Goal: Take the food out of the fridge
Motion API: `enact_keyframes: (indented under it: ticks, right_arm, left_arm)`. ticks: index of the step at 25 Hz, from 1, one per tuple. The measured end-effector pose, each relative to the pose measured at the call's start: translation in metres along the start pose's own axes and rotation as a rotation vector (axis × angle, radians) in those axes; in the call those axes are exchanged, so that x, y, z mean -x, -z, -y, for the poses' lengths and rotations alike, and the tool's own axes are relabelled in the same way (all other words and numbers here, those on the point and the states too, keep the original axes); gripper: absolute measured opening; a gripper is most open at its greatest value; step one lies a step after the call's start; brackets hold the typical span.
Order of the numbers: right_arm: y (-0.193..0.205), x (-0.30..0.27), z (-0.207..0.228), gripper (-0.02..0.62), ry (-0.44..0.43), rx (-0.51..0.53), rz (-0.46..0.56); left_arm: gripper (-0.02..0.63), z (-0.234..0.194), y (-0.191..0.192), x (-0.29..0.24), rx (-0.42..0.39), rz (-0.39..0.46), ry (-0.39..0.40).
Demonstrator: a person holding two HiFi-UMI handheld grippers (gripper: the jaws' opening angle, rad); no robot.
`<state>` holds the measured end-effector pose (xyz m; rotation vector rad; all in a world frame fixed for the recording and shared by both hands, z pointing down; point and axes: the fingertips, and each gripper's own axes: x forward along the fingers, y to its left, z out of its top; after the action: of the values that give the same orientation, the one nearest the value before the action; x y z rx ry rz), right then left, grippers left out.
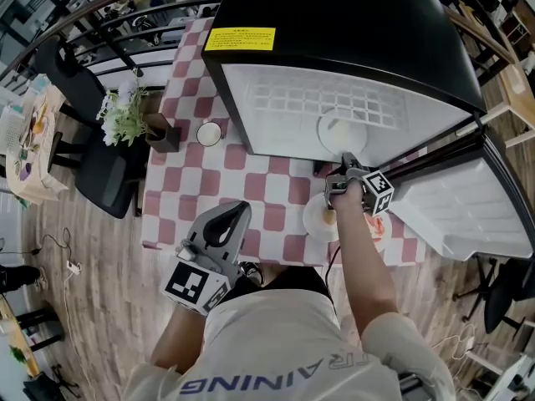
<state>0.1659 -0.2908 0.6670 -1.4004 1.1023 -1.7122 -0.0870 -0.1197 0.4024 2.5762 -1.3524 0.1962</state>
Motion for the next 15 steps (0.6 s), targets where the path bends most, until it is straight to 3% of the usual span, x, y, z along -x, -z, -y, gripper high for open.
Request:
enact_keyframes:
  ticks: [15]
  right_arm:
    - [0.011, 0.033, 0.014, 0.034, 0.001, 0.007, -0.037]
  left_arm:
    - [0.005, 0.012, 0.003, -0.008, 0.005, -0.011, 0.044]
